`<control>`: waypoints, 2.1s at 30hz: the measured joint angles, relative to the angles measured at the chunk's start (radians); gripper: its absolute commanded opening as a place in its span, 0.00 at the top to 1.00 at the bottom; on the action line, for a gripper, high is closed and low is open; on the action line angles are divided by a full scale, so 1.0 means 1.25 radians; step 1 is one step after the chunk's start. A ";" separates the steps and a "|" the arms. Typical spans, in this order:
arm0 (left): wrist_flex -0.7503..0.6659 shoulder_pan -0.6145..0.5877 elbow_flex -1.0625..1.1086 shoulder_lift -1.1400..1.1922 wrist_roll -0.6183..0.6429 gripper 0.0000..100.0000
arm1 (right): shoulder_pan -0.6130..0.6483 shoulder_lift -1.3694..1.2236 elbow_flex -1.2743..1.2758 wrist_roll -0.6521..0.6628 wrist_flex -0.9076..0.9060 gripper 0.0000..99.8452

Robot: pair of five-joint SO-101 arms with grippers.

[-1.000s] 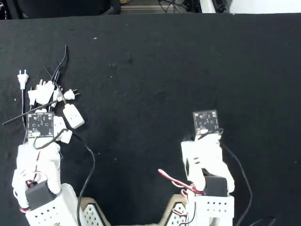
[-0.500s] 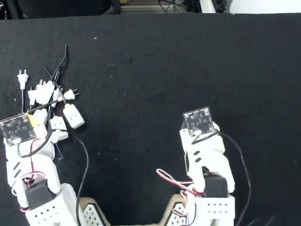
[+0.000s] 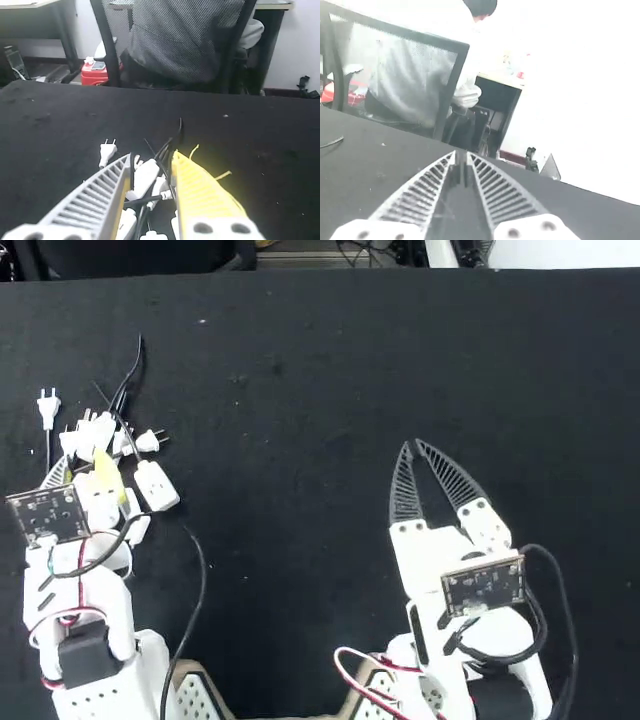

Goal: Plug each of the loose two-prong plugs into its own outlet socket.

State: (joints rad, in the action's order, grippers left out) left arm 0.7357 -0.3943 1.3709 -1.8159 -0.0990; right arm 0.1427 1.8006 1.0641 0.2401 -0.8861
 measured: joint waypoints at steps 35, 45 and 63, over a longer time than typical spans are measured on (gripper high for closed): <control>-0.002 0.011 -0.239 0.848 0.220 0.74 | 0.270 -0.813 0.147 -0.099 0.477 0.99; -0.004 0.065 -0.390 1.096 0.259 0.72 | 0.351 -0.820 0.173 -0.098 0.484 0.99; -0.005 0.087 -0.625 1.434 0.259 0.72 | 0.354 -0.820 0.182 -0.099 0.484 0.99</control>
State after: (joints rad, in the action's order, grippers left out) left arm 0.7296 -0.2854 0.5900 -0.0238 0.2248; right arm 0.5846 0.7756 1.2912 0.1158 -0.2816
